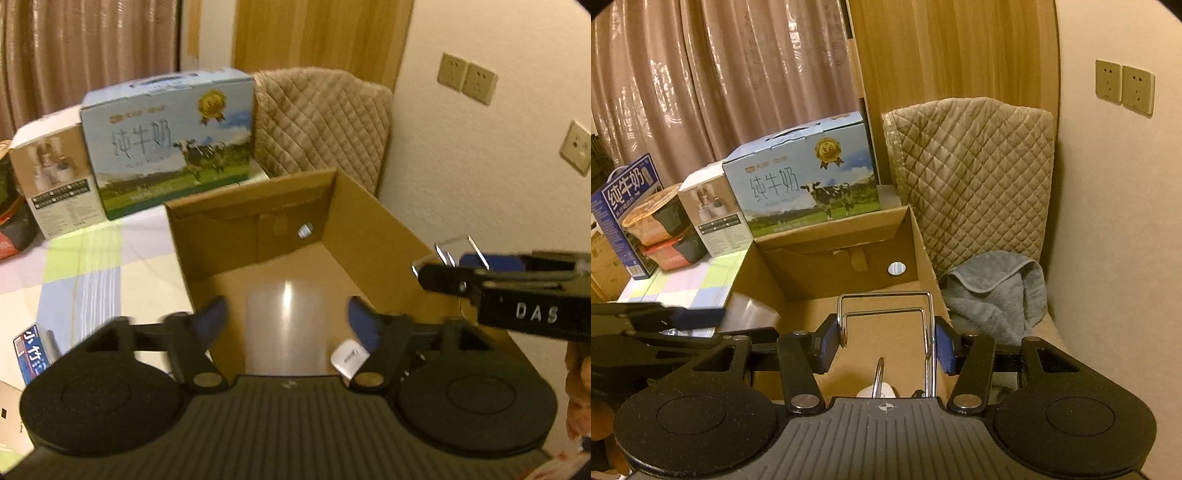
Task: Organize rigid objects
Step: 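Open both grippers to drop the cup and rack into the box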
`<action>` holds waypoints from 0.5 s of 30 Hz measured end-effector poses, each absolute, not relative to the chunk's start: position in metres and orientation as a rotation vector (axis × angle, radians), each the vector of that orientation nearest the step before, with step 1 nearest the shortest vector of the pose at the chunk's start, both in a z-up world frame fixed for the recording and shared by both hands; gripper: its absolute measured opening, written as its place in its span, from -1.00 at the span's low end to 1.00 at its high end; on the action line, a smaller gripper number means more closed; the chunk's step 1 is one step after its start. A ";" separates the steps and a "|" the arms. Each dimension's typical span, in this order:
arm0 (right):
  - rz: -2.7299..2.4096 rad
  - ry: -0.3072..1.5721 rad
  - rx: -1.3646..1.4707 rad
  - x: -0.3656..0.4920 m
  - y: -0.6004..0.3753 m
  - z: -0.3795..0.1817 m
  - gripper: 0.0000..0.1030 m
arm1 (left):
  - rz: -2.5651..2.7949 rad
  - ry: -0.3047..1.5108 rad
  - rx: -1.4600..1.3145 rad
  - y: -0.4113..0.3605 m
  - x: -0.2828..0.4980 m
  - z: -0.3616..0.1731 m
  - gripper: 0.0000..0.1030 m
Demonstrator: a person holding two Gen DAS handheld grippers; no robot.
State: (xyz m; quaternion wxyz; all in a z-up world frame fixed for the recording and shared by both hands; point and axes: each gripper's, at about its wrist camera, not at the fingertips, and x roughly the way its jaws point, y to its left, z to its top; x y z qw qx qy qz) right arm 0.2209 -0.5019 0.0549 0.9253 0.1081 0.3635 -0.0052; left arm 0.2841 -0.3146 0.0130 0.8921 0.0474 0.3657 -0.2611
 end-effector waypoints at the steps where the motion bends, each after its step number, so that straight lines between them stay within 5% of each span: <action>1: -0.010 0.747 0.223 0.221 -0.502 0.053 -0.04 | -0.542 0.754 0.093 -0.312 0.285 0.014 0.34; 15: 0.013 0.762 0.248 0.224 -0.491 0.049 -0.04 | -0.493 0.738 0.102 -0.276 0.279 0.024 0.34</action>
